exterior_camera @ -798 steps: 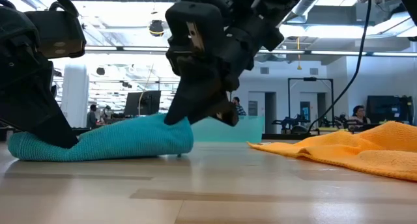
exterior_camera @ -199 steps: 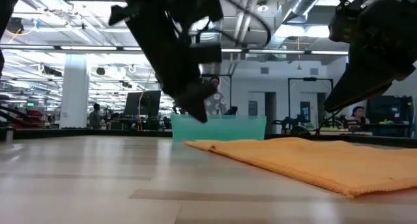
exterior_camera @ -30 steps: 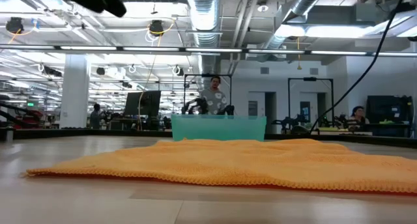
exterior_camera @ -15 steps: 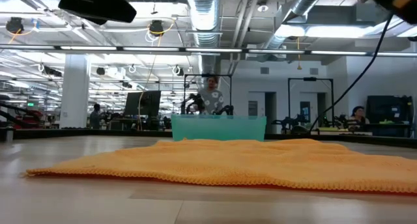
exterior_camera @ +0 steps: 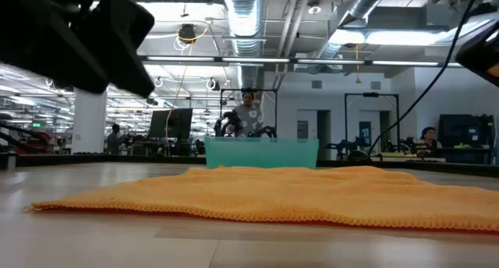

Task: Roll microfiber towels into tight, uniform cylinder then place into a basket
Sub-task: Fold the orange microfiber cloth

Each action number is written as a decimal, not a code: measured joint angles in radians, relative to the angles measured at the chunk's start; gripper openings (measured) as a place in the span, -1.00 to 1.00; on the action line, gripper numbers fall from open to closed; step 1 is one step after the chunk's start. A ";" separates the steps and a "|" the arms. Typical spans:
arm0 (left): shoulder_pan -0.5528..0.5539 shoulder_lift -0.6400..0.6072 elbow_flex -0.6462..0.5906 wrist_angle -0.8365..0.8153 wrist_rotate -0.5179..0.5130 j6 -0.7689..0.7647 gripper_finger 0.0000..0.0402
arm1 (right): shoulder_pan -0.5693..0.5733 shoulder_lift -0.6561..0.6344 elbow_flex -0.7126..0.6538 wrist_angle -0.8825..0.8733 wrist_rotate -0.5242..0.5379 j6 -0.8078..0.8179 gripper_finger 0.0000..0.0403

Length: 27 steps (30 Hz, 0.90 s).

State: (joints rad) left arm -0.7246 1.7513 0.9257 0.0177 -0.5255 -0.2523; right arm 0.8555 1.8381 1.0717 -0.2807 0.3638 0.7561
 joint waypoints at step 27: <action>0.018 0.018 -0.032 0.010 0.032 -0.086 -0.07 | -0.014 0.095 -0.006 -0.037 -0.012 0.100 -0.18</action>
State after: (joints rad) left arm -0.7071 1.7695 0.8936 0.0273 -0.4935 -0.3386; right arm 0.8414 1.9327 1.0656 -0.3176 0.3519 0.8562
